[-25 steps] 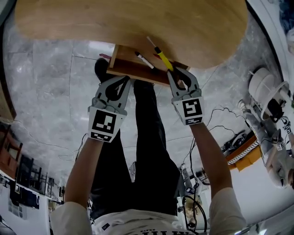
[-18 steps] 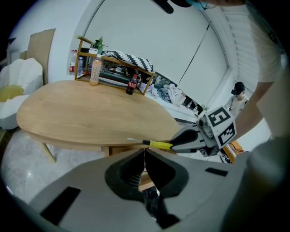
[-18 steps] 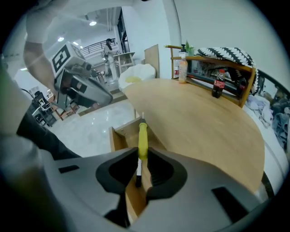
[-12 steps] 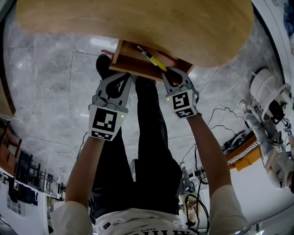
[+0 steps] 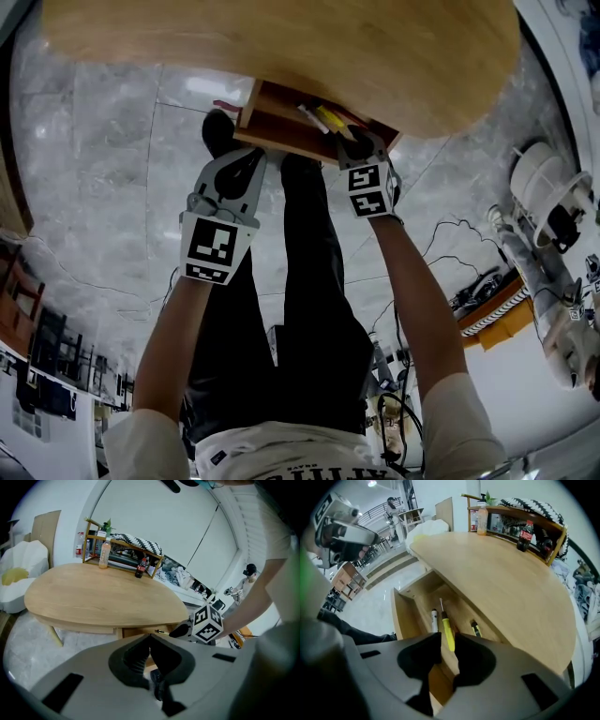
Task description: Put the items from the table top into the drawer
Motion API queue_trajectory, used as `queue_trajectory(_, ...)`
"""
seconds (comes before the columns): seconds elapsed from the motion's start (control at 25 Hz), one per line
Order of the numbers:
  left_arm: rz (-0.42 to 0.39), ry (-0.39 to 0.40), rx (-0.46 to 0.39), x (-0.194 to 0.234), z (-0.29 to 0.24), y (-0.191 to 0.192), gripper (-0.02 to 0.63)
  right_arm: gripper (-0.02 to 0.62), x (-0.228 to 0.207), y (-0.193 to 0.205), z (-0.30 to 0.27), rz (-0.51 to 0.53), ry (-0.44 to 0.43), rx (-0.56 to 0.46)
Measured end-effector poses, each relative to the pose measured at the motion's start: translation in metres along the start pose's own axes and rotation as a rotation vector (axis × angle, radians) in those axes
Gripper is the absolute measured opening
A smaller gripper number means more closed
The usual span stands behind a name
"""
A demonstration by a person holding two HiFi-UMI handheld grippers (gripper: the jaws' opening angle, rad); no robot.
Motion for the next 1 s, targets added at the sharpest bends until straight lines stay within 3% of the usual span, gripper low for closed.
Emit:
queue_trajectory(0.36, -0.019, -0.009, 0.005, 0.008, 0.054, -0.060, 0.021, 0.101, 0.010, -0.043, 0.095, -0.034, 0.024, -0.039)
queue_trajectory(0.56, -0.077, 0.012, -0.006, 0.010, 0.095, -0.117, 0.021, 0.089, 0.016, -0.097, 0.165, -0.023, 0.039, -0.125)
queue_trajectory(0.76, -0.068, 0.020, -0.009, 0.005, 0.144, -0.152, 0.021, 0.075, 0.030, -0.144, 0.234, -0.088, 0.067, -0.219)
queue_trajectory(1.0, -0.145, 0.023, -0.001, 0.008, 0.199, -0.200, 0.021, 0.071, 0.054, -0.186, 0.296, -0.128, 0.115, -0.292)
Point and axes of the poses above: the fingertips, and each gripper's own axes: z backward along the fingers, x to its left, y out of its underside, the point moved 5 cm from there along z, backward along the fingers, and after that the axes turned 7 degrees about -x, right-handed, at the moved point
